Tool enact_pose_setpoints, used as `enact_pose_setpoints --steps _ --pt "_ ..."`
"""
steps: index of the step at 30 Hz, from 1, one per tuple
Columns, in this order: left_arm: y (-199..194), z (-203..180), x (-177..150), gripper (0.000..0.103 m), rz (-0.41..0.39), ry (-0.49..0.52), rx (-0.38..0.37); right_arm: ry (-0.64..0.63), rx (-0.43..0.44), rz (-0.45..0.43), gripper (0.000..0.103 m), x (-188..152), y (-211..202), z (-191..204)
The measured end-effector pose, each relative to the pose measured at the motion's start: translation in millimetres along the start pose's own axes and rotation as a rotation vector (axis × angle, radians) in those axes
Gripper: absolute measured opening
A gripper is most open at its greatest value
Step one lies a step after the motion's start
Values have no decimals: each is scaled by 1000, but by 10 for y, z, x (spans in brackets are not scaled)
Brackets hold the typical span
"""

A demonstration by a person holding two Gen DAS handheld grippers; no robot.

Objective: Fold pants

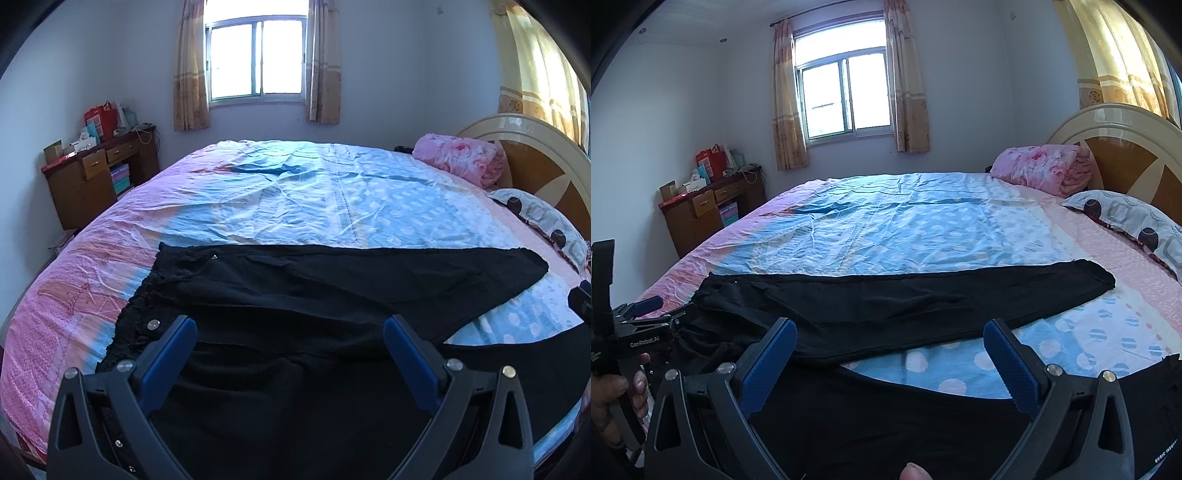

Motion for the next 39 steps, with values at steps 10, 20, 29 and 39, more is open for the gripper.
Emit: enact_pose_setpoints --steps 10,20,29,39 --pt "31 56 42 103 -15 15 18 -6 -48 30 102 -21 111 -105" --pt "21 61 45 103 -20 19 22 12 -63 43 102 -65 159 -219" --pt "29 24 50 103 -21 34 22 22 -71 50 102 -68 181 -316" --pt "101 0 61 103 -7 53 23 31 -86 62 102 -84 232 -424"
Point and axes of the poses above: each gripper's, at about its wrist camera, not at the fingertips, and y roughly the way its jaws point, z to its left, x to its top, the point moved 2 cm from there along y, roughly the way its jaws point, and after that the axes turned 4 degrees about y, right-handed, at the moved point
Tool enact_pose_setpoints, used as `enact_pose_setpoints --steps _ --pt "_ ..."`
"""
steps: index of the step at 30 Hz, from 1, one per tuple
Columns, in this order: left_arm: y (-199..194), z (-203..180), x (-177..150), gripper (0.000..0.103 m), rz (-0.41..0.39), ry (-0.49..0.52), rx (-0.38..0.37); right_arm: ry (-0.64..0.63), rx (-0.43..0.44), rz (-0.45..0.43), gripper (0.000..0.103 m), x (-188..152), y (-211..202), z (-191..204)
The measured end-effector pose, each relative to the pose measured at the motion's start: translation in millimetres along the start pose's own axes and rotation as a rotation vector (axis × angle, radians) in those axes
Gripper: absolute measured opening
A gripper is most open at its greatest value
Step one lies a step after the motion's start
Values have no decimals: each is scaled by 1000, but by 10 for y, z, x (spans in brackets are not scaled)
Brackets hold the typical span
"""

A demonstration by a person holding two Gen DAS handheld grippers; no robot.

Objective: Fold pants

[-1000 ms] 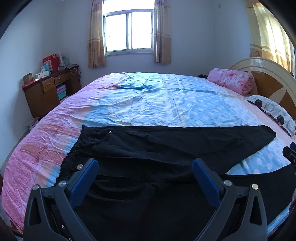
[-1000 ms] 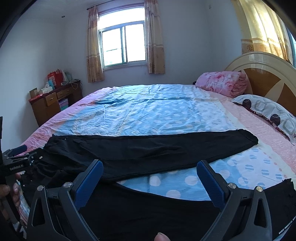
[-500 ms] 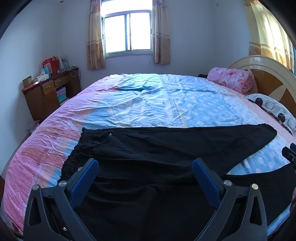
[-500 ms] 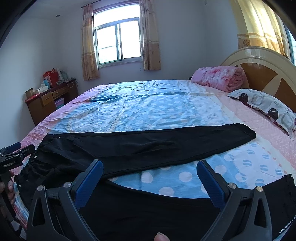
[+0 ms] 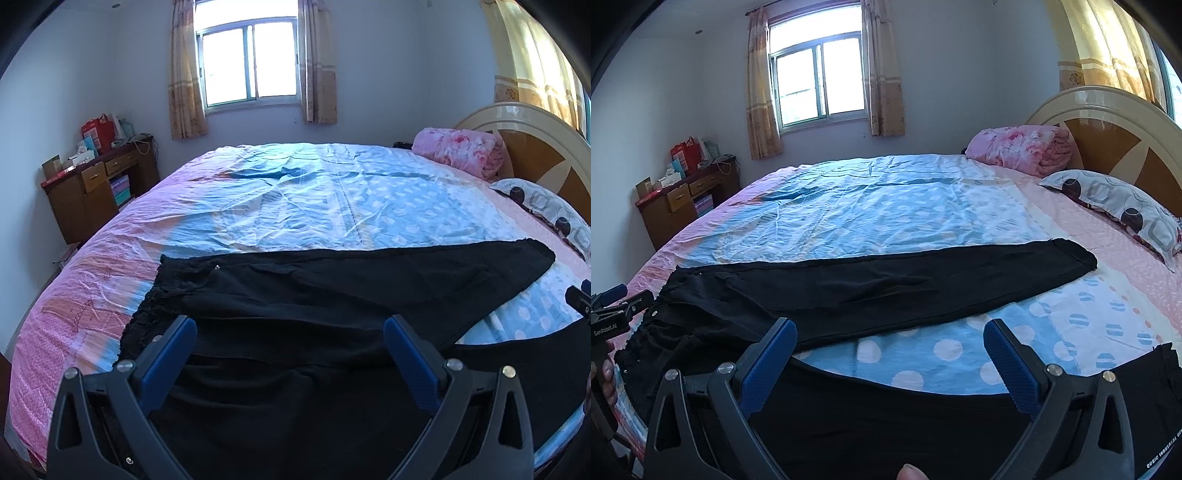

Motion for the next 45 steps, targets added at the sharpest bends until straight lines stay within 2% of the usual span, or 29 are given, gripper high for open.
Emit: enact_pose_setpoints --steps 14,20,23,27,29,33,35,39,43,45 --pt "221 -31 32 103 36 25 19 1 -29 25 102 39 167 -173" --pt "447 36 63 103 76 74 40 -4 -28 65 102 135 288 -398" --pt "596 238 145 103 80 118 93 37 -16 103 102 303 389 -724" --pt "876 657 285 103 105 134 167 53 -89 139 102 680 696 -1365" --pt "1038 884 343 103 123 116 171 96 -170 167 102 908 984 -1833" --pt "1409 1329 423 103 189 56 173 153 -237 255 102 1189 1599 -2553" --pt "1594 1495 438 103 231 26 153 184 -273 267 102 1311 1874 -2857" --pt "1873 1700 407 103 291 -27 128 239 -278 321 102 1432 2293 -3198" --pt "2129 1868 334 103 343 -69 115 206 -316 411 102 1386 2668 -3363" --pt "2229 1931 298 103 359 -95 97 206 -302 454 100 1318 2829 -3412"
Point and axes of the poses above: each gripper's, at about its wrist camera, not at the fingertips, and y roughly the way its jaws point, z to its left, x to its top, the point moved 2 cm from there along y, roughly the way its jaws point, and after that the axes turned 4 degrees about y, right-handed, at the moved point
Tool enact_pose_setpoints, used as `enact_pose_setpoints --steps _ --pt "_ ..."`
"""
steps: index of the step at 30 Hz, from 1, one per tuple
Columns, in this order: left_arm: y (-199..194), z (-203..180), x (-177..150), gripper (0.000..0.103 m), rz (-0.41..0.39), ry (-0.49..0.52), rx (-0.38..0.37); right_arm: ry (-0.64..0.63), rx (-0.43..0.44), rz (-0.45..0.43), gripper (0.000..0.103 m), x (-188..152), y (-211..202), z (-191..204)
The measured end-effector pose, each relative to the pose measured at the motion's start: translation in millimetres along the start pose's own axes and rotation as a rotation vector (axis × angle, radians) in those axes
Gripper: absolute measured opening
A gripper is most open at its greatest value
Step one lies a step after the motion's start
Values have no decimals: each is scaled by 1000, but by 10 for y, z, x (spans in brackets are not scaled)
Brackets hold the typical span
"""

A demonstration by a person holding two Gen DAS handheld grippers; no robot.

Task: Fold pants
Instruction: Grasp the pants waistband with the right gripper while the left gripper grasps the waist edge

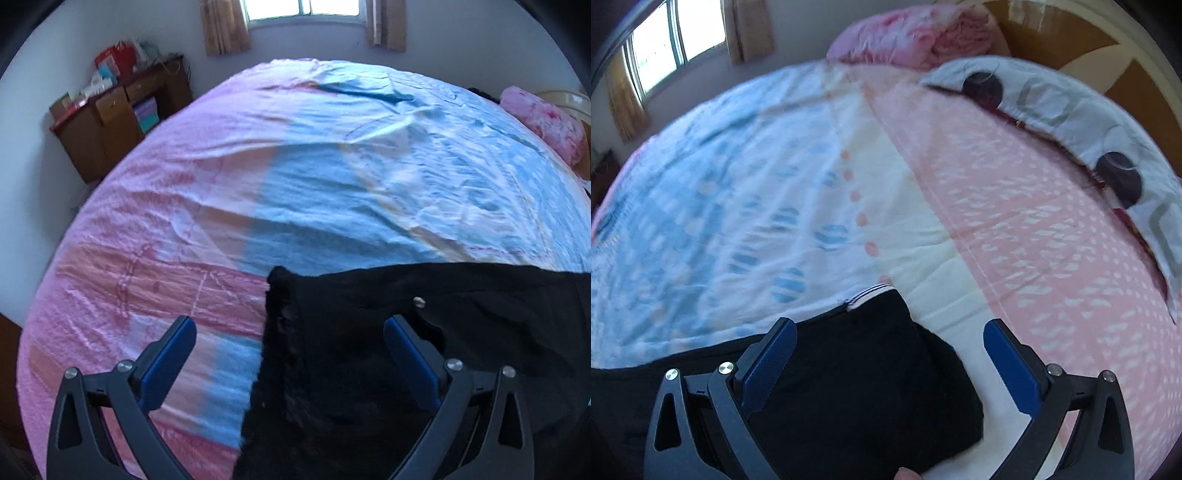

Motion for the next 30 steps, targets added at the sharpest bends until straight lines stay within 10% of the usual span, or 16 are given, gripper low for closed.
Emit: enact_pose_setpoints --steps 2,12,20,30 --pt "76 25 18 103 7 -18 -19 2 19 25 84 6 123 -15" --pt "416 -103 215 90 50 30 -44 -34 69 58 77 24 288 36" --pt "282 -278 220 36 43 103 -111 -46 128 66 13 32 226 57" --pt "-351 -117 203 27 -111 46 -202 -18 210 -91 9 -73 -565 -106"
Point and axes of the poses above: each gripper's, at about its wrist camera, not at the fingertips, and y roughly the way its jaws point, z to its left, x to its top, the point moved 2 cm from there along y, roughly the way its jaws point, and after that the axes turned 4 degrees about y, right-handed, at the moved point
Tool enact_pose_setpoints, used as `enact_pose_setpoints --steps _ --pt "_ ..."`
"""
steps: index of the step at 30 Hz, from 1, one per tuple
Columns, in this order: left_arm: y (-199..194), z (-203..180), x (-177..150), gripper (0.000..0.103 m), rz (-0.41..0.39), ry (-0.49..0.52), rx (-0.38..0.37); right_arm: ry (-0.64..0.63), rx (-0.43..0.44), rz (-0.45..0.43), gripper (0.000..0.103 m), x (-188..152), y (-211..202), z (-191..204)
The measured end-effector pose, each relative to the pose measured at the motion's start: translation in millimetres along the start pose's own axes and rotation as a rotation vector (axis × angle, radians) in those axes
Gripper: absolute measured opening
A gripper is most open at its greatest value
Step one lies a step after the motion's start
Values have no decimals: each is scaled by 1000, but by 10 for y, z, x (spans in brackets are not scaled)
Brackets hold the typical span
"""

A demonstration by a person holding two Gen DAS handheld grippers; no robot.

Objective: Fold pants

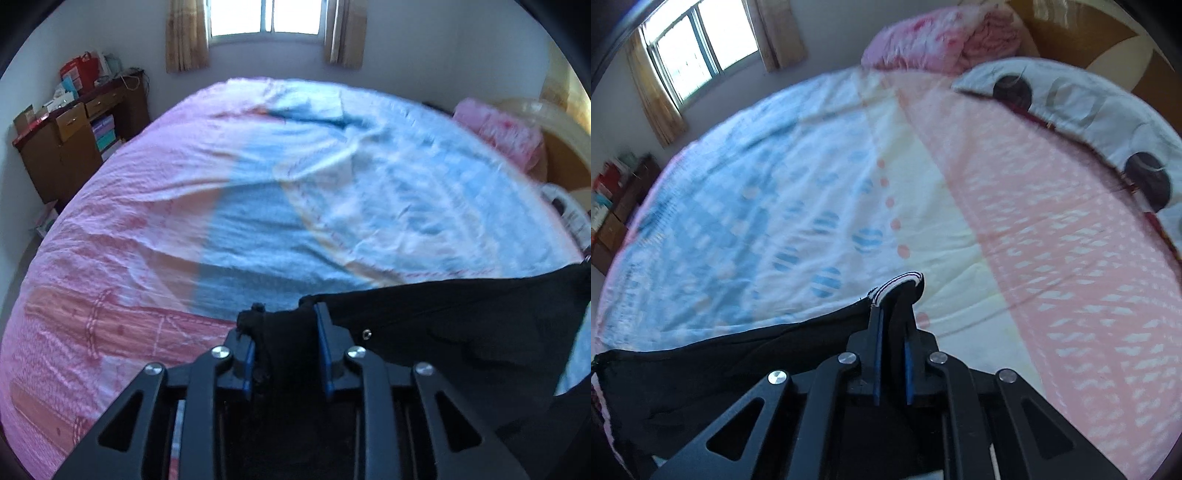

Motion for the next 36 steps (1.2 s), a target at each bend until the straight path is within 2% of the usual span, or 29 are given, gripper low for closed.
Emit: enact_pose_setpoints --steps 7,12,17,21,28,34,36 --pt "-601 65 -235 27 -106 -41 -91 -31 64 -111 8 -272 -969 1" --pt "-1072 106 -598 27 -190 -53 -171 -39 77 -156 8 -754 -1601 -221" --pt "-1285 146 -1073 27 -197 -56 -198 -50 84 -180 8 -1288 -1997 -487" --pt "-1395 202 -1445 27 -191 -67 -215 -64 93 -179 8 -1767 -2151 -632" --pt "-1469 229 -1839 27 -202 -66 -232 -50 129 -181 8 -2441 -2287 -811" --pt "-1481 257 -2074 28 -224 -58 -248 -59 82 -144 9 -2701 -2283 -887" --pt "-1475 247 -2120 29 -232 -43 -248 -38 109 -123 12 -2746 -2298 -927"
Point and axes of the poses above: each gripper's, at about its wrist camera, not at the fingertips, and y roughly the way its jaws point, z to its left, x to its top, the point moved 2 cm from there along y, roughly the way its jaws point, and after that the axes turned 4 degrees about y, right-handed, at the moved point
